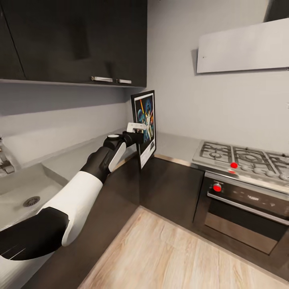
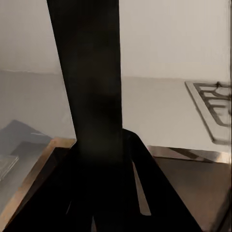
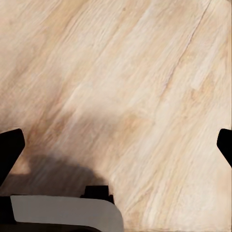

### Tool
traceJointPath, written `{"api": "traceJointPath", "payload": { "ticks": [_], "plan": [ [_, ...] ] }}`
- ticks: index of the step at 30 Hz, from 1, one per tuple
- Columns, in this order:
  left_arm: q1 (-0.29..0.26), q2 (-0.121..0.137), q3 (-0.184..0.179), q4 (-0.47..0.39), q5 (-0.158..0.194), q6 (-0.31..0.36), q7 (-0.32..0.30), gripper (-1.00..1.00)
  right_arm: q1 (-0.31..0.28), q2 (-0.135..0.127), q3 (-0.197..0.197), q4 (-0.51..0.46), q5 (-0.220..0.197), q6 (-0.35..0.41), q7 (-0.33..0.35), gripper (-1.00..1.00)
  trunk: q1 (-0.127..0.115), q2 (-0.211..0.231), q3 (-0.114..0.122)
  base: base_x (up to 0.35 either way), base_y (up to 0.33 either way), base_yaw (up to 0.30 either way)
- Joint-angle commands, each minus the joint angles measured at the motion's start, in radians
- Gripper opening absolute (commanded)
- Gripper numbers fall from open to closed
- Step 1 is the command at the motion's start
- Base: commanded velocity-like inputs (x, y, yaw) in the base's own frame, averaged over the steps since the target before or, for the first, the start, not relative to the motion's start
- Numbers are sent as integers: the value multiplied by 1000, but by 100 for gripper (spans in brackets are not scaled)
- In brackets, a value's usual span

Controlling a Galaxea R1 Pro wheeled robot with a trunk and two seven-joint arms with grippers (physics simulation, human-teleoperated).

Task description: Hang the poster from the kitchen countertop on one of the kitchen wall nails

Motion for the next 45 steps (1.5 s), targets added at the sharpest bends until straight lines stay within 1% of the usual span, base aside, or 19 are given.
{"api": "traceJointPath", "payload": {
  "ticks": [1,11,16,18,19,20,24,27,28,31,32,34,37,39,41,42,43,44,45],
  "plan": [
    [-1,0,-1,-1,3,5,2,-100,1,0,0,-2,0,-1,0,100,-1,-1,-1,-346,0,0],
    [-1,0,-26,-1,3,6,-75,-100,-1,-2,-1,-3,0,-2,0,100,-1,-1,-1,-346,0,0],
    [-1,0,-27,0,3,4,-114,-100,-5,-15,0,-14,2,-4,0,100,-1,-1,-1,-346,0,0],
    [-1,0,-27,0,3,4,-158,-100,-5,-18,0,-30,3,-4,-1,100,-1,-1,-1,-346,0,0],
    [0,0,-27,-1,3,3,-209,-100,-6,-20,1,-39,4,-3,-2,100,-1,-1,-1,-346,0,0],
    [0,0,-27,-1,3,3,-226,-100,-6,-21,1,-41,4,-3,-2,100,-1,-1,-1,-346,0,0],
    [1,0,-26,-1,3,3,-316,-100,-7,-46,0,-47,3,-3,-2,100,-1,-1,-1,-295,0,0],
    [1,0,-26,-4,2,2,-416,-100,-8,-74,0,-62,0,1,3,100,-1,-1,-1,-123,0,0],
    [1,14,-26,-12,2,1,-473,-100,-8,-90,0,-79,-2,3,8,100,-1,-1,-1,-62,0,0],
    [8,38,-26,-51,1,0,-551,-100,-9,-107,0,-118,-3,5,32,100,-1,-1,-1,-40,0,0],
    [25,57,-26,-95,1,0,-587,-100,-8,-114,0,-149,-3,6,58,100,-1,-1,-1,-20,0,0],
    [56,76,-26,-147,1,1,-609,-100,-7,-118,-1,-180,-3,6,90,100,-1,-1,-1,-15,0,0],
    [158,121,-25,-294,2,5,-637,-100,-2,-136,-3,-263,-4,9,179,100,-1,-1,-1,-6,0,0],
    [215,147,-25,-367,2,6,-644,-100,1,-153,-4,-323,-5,31,234,100,-1,-1,-1,-2,0,0],
    [262,171,-25,-411,3,6,-648,-100,3,-181,-23,-397,-9,95,301,100,-1,-1,-1,-1,0,0],
    [301,194,-25,-434,3,5,-655,-100,5,-205,-97,-487,-17,196,420,100,-1,-1,-1,0,0,0],
    [313,201,-25,-439,4,5,-659,-100,5,-211,-127,-514,-19,228,463,100,-1,-1,-1,0,0,0],
    [335,213,-25,-446,4,4,-671,-100,6,-218,-192,-564,-21,289,554,100,-1,-1,-1,0,0,0],
    [345,218,-25,-449,4,3,-681,-100,6,-221,-225,-589,-21,318,601,100,-1,-1,-1,0,0,0]
  ]
}}
